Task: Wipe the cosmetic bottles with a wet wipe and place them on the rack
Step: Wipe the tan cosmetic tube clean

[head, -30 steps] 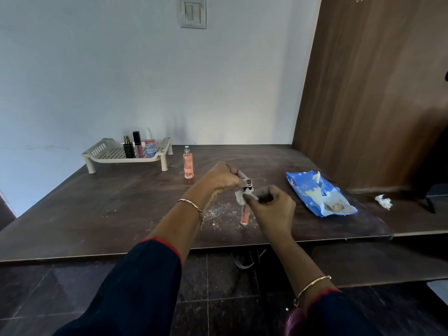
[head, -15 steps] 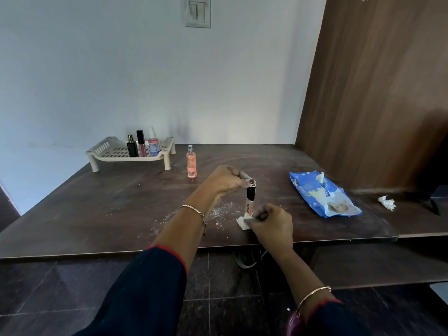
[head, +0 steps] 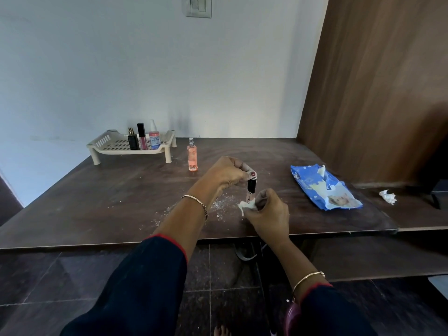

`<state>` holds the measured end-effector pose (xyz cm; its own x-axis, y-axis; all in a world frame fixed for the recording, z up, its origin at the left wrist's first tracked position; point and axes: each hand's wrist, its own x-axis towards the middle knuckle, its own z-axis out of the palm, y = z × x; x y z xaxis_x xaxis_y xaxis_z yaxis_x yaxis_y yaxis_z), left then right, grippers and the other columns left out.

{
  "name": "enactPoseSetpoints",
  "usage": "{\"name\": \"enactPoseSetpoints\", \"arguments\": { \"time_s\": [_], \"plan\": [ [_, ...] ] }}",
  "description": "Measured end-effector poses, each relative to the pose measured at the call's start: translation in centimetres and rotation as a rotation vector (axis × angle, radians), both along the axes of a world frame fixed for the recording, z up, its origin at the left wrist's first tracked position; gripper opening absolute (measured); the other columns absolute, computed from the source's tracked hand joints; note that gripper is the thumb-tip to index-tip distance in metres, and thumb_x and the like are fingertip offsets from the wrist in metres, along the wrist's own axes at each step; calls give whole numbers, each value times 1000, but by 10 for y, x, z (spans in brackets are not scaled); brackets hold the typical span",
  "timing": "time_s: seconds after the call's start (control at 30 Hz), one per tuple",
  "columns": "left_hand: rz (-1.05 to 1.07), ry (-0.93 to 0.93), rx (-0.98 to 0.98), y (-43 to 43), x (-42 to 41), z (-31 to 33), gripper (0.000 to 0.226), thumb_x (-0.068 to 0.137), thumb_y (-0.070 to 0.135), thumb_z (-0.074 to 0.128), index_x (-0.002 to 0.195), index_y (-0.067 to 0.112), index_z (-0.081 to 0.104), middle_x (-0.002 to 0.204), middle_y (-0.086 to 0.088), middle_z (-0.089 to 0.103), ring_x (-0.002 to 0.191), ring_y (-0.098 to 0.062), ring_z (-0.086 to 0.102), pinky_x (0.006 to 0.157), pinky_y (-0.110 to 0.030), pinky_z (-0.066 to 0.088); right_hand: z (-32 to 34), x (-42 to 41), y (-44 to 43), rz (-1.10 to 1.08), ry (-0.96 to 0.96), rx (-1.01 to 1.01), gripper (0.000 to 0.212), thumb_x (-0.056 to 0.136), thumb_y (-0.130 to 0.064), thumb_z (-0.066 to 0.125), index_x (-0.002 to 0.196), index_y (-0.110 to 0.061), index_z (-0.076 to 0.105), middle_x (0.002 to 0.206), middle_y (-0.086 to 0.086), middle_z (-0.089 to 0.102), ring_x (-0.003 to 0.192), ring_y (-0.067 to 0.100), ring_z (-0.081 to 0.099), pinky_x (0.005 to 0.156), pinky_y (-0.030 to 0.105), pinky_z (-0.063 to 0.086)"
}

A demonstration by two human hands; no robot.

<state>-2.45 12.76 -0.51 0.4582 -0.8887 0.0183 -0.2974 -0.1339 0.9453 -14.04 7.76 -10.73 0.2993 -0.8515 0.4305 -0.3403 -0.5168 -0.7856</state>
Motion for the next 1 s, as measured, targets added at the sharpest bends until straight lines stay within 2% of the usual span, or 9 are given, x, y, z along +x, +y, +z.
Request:
{"name": "enactPoseSetpoints", "arguments": {
  "time_s": [0.07, 0.17, 0.3, 0.37, 0.47, 0.67, 0.77, 0.9, 1.0],
  "plan": [
    [26, -80, 12, 0, -1, 0, 11, 83, -3, 63, 80, 5, 71, 69, -5, 65, 64, -11, 59, 70, -22, 55, -3, 2, 2, -12, 4, -15, 35, 62, -31, 84, 73, -16, 54, 64, -7, 61, 65, 16, 60, 64, 31, 46],
    [115, -292, 13, 3, -4, -3, 10, 81, 19, 67, 75, 21, 74, 66, 3, 66, 67, -17, 57, 62, -26, 46, -2, 5, 2, -39, 18, -7, 34, 62, -33, 82, 71, -17, 53, 64, -5, 62, 67, 19, 61, 66, 34, 48],
    [210, -490, -2, 9, -10, -11, 20, 67, 51, 75, 70, 32, 71, 61, 23, 66, 69, 2, 63, 83, -36, 49, -3, 8, 5, -59, 23, -9, 32, 64, -31, 80, 69, -19, 51, 67, -4, 65, 69, 21, 63, 66, 36, 50],
    [214, -517, 20, 9, -11, -10, 15, 66, 44, 79, 63, 34, 68, 55, 28, 62, 74, 5, 64, 89, -45, 48, -4, 7, 6, -58, 9, -2, 33, 64, -31, 81, 69, -18, 52, 67, -4, 64, 67, 20, 61, 64, 34, 49],
    [165, -551, 69, 7, -9, -1, 13, 68, 32, 80, 60, 34, 69, 52, 32, 58, 79, 1, 66, 90, -42, 51, -4, 4, 4, -33, -19, 49, 32, 61, -28, 85, 68, -17, 56, 64, -6, 62, 64, 15, 59, 63, 28, 44],
    [-1, -504, 115, 4, 0, 7, 18, 70, 15, 78, 70, 33, 74, 78, 19, 72, 83, -5, 68, 86, -35, 56, 22, 1, -5, 58, -194, 137, 30, 61, -16, 87, 70, -22, 60, 62, -11, 62, 54, -4, 57, 54, 7, 43],
    [-44, -501, 76, 5, 3, 7, 17, 73, 10, 76, 79, 25, 76, 83, 12, 74, 85, -7, 68, 87, -34, 56, 35, 2, -10, 104, -271, 100, 27, 63, -15, 87, 73, -17, 62, 61, -12, 60, 51, -7, 54, 53, 6, 41],
    [-122, -477, -7, 9, 10, 0, 25, 78, 0, 69, 78, 25, 73, 103, 4, 73, 99, -6, 66, 95, -25, 50, 28, 3, -10, 131, -242, 93, 30, 62, -16, 87, 73, -17, 59, 59, -11, 56, 49, -6, 50, 52, 4, 37],
    [-154, -453, -46, 11, 14, -7, 22, 81, -5, 65, 96, 9, 73, 110, 1, 71, 107, -4, 64, 94, -13, 46, 15, 3, -12, 142, -130, 102, 32, 58, -17, 88, 68, -18, 58, 60, -8, 60, 51, -1, 52, 52, 5, 39]
  ]
}}
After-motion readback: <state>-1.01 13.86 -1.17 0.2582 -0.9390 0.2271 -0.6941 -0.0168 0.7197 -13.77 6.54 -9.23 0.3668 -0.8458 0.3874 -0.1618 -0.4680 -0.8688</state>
